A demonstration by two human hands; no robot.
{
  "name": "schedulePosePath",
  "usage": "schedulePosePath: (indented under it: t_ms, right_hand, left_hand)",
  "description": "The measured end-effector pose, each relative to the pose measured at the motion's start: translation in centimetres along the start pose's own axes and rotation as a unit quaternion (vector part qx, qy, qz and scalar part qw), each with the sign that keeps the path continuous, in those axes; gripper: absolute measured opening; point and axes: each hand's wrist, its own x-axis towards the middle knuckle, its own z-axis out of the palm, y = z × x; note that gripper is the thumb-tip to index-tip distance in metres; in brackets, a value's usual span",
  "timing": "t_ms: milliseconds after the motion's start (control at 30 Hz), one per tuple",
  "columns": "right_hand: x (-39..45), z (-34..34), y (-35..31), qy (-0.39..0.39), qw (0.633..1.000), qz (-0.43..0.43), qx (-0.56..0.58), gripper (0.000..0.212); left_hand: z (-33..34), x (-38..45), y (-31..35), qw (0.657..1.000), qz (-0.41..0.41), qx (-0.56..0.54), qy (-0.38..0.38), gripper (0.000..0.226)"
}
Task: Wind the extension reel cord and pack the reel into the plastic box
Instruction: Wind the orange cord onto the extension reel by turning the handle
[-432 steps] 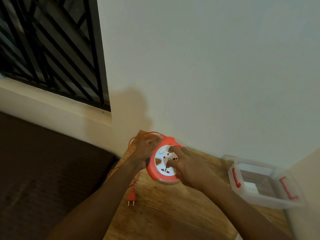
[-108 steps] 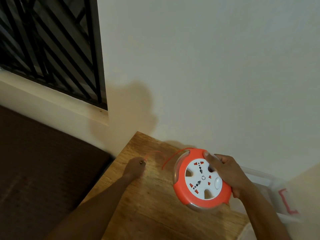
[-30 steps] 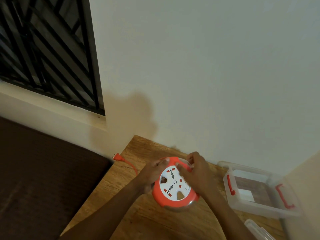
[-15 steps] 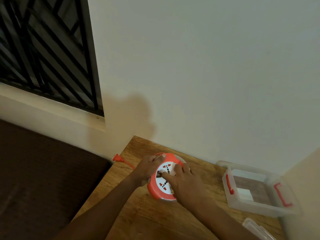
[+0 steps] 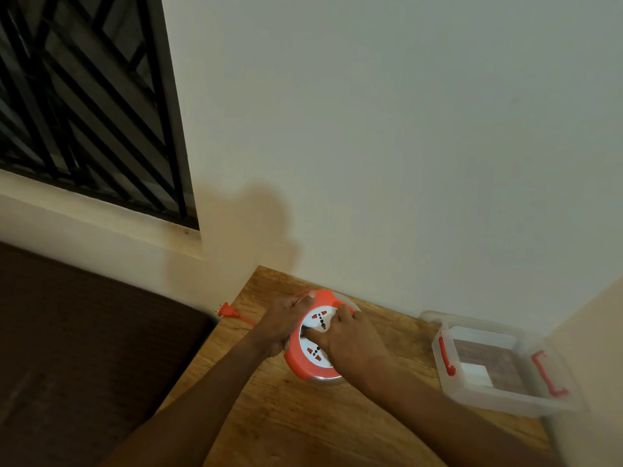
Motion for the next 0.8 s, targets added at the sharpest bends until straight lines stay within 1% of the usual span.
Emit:
schedulePosePath:
  t_ms: [67,200,333,367,400,433,467,500,533,567,633,667,700,733,767,800]
  right_hand:
    - [0.1,0.1,0.1,-0.002,1.0,0.012,0.029,0.086]
    - [0.6,0.7,-0.3,0.001,0.98,0.109,0.169,0.084]
    - [0.9,1.0,-0.6,0.044,0.957,0.174,0.226,0.074]
    - [0.9,0.9,-0.4,0.059,0.944,0.204,0.251,0.073]
    - [0.9,0.7,-0.1,0.065,0.923,0.237,0.295,0.073]
    - [0.9,0.4,0.3,0.063,0.893,0.267,0.358,0.071]
    - [0.9,0.2,0.7,0.058,0.854,0.291,0.428,0.066]
    - [0.9,0.0,1.1,0.053,0.815,0.307,0.488,0.059]
    - [0.8,0.0,1.4,0.05,0.788,0.312,0.529,0.054]
    - [0.7,-0.1,1.5,0.05,0.771,0.312,0.552,0.052]
    - [0.0,0.0,1.3,0.048,0.754,0.305,0.58,0.058]
    - [-0.4,0.1,1.0,0.045,0.757,0.297,0.58,0.063]
    - [-0.9,0.1,0.6,0.05,0.777,0.286,0.559,0.066]
    - [-1.4,0.0,0.3,0.063,0.813,0.269,0.513,0.066]
    - [-1.9,0.0,0.1,0.086,0.854,0.244,0.452,0.06]
    - [-2.2,-0.1,0.2,0.119,0.89,0.21,0.387,0.05]
  left_hand:
    - [0.2,0.2,-0.1,1.0,0.004,0.002,0.009,0.037]
    - [1.0,0.5,-0.3,0.999,0.027,-0.021,0.04,0.034]
    - [1.3,1.0,-0.3,0.995,0.06,-0.031,0.071,0.051]
    - [1.5,1.0,-0.2,0.994,0.067,-0.043,0.076,0.053]
    - [1.8,1.0,-0.1,0.993,0.071,-0.056,0.082,0.053]
    - [2.1,1.1,0.0,0.991,0.071,-0.071,0.088,0.051]
    - [2.3,1.2,0.0,0.989,0.069,-0.086,0.098,0.05]
    - [2.6,1.3,0.0,0.987,0.067,-0.097,0.111,0.049]
    - [2.7,1.4,0.0,0.985,0.066,-0.102,0.124,0.047]
    - [2.8,1.4,0.0,0.984,0.067,-0.1,0.131,0.044]
    - [2.7,1.6,-0.1,0.986,0.066,-0.085,0.123,0.037]
    - [2.7,1.6,-0.1,0.988,0.058,-0.08,0.115,0.033]
    - [2.4,1.5,-0.1,0.99,0.046,-0.081,0.105,0.03]
    - [2.2,1.4,0.1,0.991,0.035,-0.086,0.094,0.029]
    - [1.8,1.3,0.1,0.992,0.027,-0.085,0.084,0.029]
    - [1.4,1.3,0.0,0.994,0.021,-0.076,0.075,0.029]
